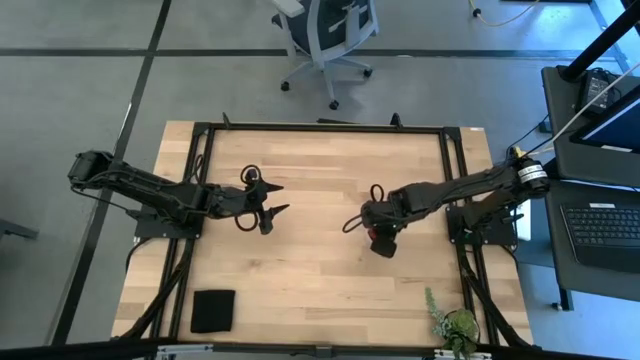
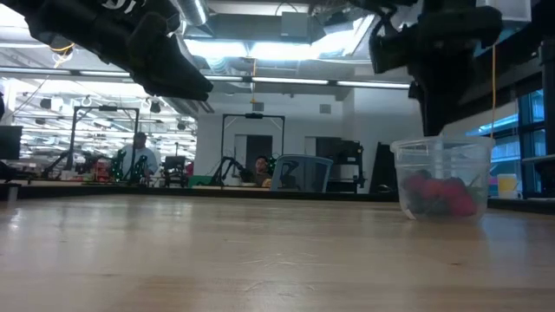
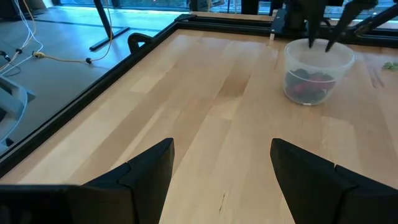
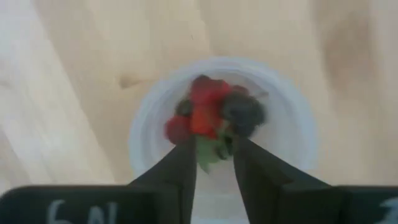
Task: Pick and placing Produce into tupperware
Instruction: Return to Home Position
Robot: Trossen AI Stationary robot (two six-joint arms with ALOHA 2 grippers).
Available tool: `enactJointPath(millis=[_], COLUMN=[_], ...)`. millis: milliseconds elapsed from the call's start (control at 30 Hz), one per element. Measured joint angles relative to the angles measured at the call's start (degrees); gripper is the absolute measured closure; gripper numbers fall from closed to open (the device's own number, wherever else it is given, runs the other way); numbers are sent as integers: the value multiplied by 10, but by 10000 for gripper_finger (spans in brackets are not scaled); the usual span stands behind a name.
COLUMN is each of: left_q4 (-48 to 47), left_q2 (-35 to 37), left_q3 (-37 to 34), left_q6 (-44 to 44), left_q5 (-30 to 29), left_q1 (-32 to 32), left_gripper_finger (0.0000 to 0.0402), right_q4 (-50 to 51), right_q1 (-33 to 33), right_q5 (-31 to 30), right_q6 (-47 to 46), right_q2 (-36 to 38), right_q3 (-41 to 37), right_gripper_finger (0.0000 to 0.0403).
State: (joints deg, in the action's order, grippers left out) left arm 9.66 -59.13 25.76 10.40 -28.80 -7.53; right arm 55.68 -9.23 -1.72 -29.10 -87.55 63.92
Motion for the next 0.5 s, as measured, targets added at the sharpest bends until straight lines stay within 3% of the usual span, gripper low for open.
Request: enactJointPath(millis=[200,367,500], left_q4=[6,-1,-1], left_q2=[29,96,143], left_q3=[0,0,0], left_q6=[-7,-59,-106], left_q5=[28,33,5], left_q1=[0,0,0], left_gripper_finger=[142,142,142], right_q4=[37,-66,-193], right_q1=[-2,-3,0], right_q5=[-73,-118,-170], right_q6=[55,137,222], right_q2=[20,80,139], right_q3=[46,27,-28], right_gripper_finger=[251,237,235])
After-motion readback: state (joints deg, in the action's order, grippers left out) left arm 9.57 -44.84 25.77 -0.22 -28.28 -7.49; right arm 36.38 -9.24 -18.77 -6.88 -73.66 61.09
